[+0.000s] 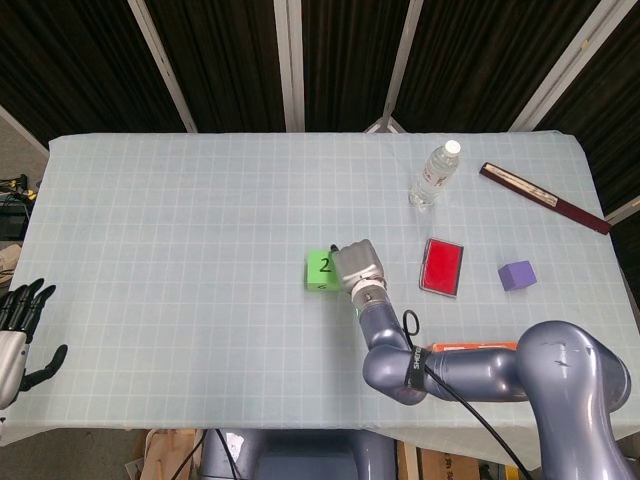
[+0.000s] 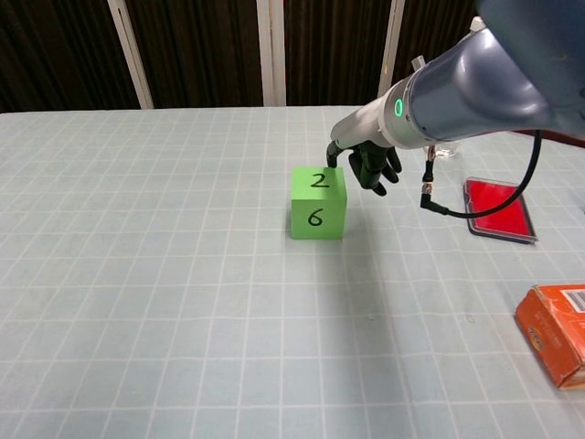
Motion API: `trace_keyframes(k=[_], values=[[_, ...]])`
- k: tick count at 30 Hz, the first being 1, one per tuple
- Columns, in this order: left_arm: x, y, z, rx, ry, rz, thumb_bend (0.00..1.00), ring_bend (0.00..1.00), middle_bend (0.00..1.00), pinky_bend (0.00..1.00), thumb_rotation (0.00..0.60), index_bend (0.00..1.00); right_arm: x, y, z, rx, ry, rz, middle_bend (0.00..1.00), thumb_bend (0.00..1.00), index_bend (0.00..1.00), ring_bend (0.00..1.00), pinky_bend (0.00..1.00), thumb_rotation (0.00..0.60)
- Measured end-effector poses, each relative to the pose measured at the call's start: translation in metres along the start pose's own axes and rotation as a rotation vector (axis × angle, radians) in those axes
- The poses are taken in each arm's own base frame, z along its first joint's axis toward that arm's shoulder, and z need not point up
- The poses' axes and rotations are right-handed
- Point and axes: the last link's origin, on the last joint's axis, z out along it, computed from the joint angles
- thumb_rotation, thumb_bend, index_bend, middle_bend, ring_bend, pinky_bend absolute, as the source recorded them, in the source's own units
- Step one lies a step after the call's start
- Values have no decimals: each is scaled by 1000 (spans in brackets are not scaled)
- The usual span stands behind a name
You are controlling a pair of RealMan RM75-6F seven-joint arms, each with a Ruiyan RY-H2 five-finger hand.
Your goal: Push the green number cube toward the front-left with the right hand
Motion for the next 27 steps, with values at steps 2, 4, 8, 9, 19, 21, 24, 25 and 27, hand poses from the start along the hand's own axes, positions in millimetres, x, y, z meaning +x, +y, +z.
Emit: trace_keyframes(k=[2, 4, 8, 9, 19, 21, 24, 25, 27], values=[[0, 0, 0, 0, 0, -1, 438, 0, 0, 41, 600, 70, 2, -3, -1, 4, -4, -3, 636, 1000, 197, 611, 392, 600], [0, 0, 0, -1, 0, -3, 439, 0, 0, 41, 600, 71, 4, -6, -2, 5, -7, -8, 636, 1000, 212, 611, 392, 600], [1, -1, 0, 1, 2, -6, 438, 0, 0, 41, 600, 71, 6, -8, -4, -1, -16, -16, 636, 1000, 224, 611, 392, 600], [2, -1, 0, 1, 2, -7, 438, 0, 0, 41, 600, 71, 6, -9, -5, -4, -20, -18, 636, 1000, 226, 611, 392, 600], [2, -2, -1, -4, 2, -11, 438, 0, 0, 41, 600, 71, 7, -2, -12, -21, -65, -15, 636, 1000, 239, 611, 392, 600], [2, -1, -1, -5, 2, -11, 438, 0, 0, 41, 600, 71, 6, -1, -14, -6, -76, -2, 636, 1000, 239, 611, 392, 600], [2, -1, -1, -7, 3, -10, 438, 0, 0, 41, 600, 71, 5, 4, -18, 16, -86, 8, 636, 1000, 240, 611, 392, 600], [2, -1, -1, -8, 4, -10, 438, 0, 0, 41, 600, 71, 4, 5, -19, 24, -87, 7, 636, 1000, 240, 611, 392, 600], [2, -1, -2, -8, 4, -8, 438, 0, 0, 41, 600, 71, 2, 6, -22, 45, -93, 8, 636, 1000, 240, 611, 392, 600]])
